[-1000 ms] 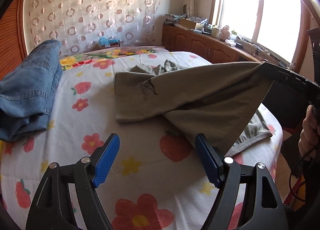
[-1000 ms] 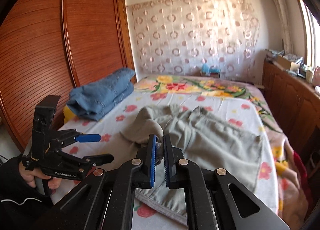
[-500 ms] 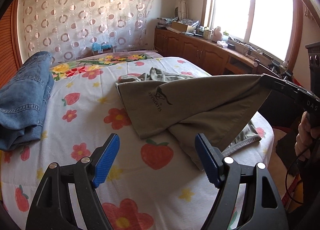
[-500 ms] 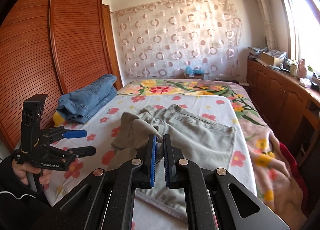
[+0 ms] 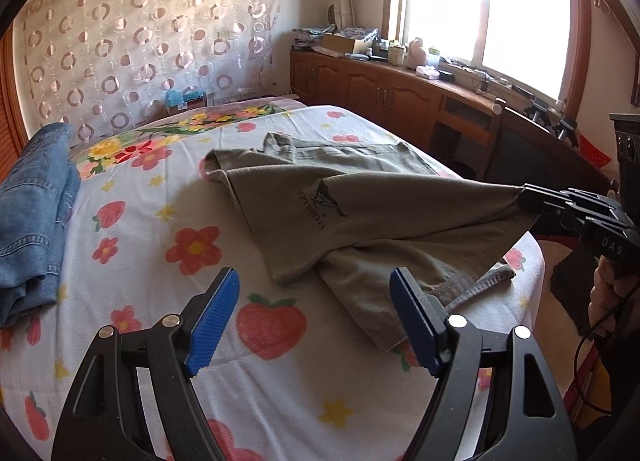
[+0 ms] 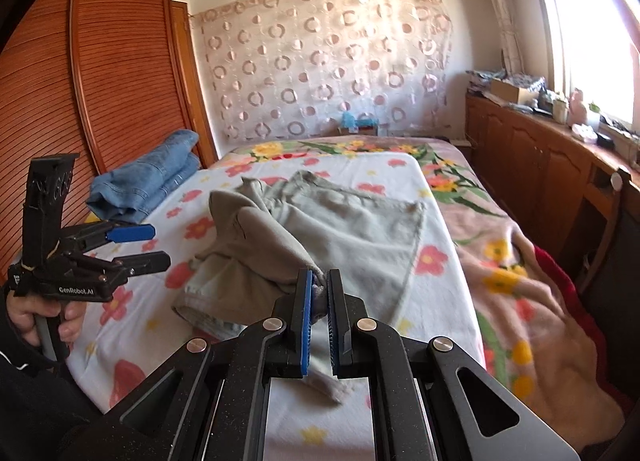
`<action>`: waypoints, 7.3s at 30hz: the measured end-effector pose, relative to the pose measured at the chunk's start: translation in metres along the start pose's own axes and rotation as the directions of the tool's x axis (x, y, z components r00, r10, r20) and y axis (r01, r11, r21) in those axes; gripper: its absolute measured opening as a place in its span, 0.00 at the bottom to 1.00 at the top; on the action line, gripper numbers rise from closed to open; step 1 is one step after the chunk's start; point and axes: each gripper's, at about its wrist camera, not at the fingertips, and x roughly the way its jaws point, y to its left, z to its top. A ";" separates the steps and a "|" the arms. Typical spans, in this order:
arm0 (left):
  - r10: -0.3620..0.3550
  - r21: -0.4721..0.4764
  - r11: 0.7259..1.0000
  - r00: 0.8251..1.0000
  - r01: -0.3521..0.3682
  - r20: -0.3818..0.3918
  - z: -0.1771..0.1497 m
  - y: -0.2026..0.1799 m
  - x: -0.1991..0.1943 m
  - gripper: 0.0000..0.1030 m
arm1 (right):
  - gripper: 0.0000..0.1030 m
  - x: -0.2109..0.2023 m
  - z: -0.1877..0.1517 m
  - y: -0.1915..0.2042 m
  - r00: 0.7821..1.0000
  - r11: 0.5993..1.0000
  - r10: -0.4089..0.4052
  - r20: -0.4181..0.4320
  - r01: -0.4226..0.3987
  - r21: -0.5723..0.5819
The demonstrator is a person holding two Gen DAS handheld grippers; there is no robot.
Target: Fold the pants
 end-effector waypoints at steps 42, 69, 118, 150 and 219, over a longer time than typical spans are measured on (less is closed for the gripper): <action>0.067 -0.068 0.996 0.998 -0.065 0.019 0.012 0.055 -0.010 0.76 | 0.40 0.012 0.059 0.033 0.988 0.991 0.132 -0.086 -0.134 -0.023; 0.055 -0.130 0.990 0.998 -0.051 0.027 0.022 0.110 -0.008 0.76 | 0.40 0.123 0.097 0.072 0.918 0.938 0.214 -0.333 -0.288 -0.190; -0.016 0.035 0.999 0.987 0.022 -0.157 0.060 0.038 0.095 0.76 | 0.02 0.105 0.120 -0.066 0.991 0.997 -0.074 -0.109 0.075 0.004; -0.034 0.022 0.999 0.985 0.038 -0.167 0.052 0.035 0.100 0.80 | 0.05 0.122 0.118 -0.070 0.972 0.987 -0.160 -0.174 0.157 -0.027; -0.227 -0.015 0.974 0.968 0.227 -0.104 -0.023 -0.012 0.009 0.16 | 0.30 -0.027 0.006 -0.004 0.980 0.995 -0.074 -0.185 0.086 0.058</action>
